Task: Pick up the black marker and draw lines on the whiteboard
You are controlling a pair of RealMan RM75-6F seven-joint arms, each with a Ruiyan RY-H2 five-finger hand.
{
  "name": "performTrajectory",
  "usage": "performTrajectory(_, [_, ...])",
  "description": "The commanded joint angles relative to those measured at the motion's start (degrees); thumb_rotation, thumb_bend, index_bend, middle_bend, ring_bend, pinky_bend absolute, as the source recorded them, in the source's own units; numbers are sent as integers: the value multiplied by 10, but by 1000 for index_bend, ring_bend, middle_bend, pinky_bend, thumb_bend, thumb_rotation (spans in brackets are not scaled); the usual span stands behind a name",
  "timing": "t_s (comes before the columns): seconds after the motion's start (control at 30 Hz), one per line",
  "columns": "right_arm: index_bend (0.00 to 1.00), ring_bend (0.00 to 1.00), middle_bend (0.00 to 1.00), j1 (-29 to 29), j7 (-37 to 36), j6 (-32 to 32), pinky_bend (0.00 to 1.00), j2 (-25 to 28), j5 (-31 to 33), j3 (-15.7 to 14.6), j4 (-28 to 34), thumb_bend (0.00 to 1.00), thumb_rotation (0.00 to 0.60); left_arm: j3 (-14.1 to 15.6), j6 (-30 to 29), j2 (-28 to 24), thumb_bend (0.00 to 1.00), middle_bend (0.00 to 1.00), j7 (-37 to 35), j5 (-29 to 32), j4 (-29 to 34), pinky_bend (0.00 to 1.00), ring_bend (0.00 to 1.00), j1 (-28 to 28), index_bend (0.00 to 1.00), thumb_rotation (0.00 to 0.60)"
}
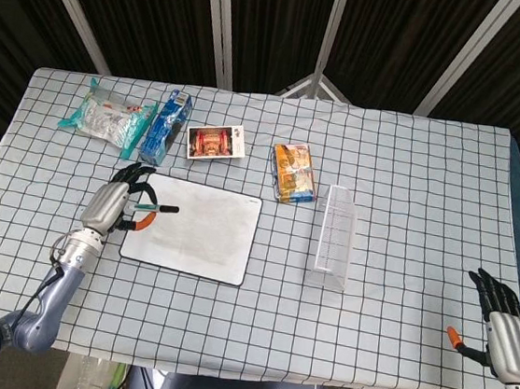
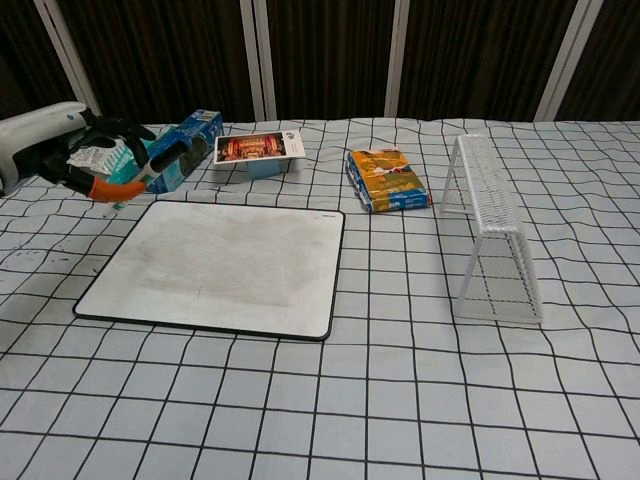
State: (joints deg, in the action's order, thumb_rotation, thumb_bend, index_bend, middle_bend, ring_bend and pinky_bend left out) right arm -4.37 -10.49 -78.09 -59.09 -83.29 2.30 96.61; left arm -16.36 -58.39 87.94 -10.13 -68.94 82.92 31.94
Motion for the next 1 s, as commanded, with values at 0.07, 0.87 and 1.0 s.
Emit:
performTrajectory(0.07, [0, 0, 0, 0, -2, 1, 0, 1, 1, 0, 2, 300, 600, -31, 16, 39, 573, 162, -113, -17, 5, 0, 0, 21, 693, 600])
performTrajectory(0.87, [0, 0, 0, 6, -35, 3, 0, 16, 11, -1, 2, 299, 600, -34, 35, 161, 570, 210, -189, -29, -139, 37, 20, 88, 733, 600])
performTrajectory(1.0, [0, 0, 0, 7, -36, 1, 0, 17, 11, -1, 2, 299, 600, -36, 36, 173, 569, 211, -189, -24, -165, 37, 21, 93, 733, 600])
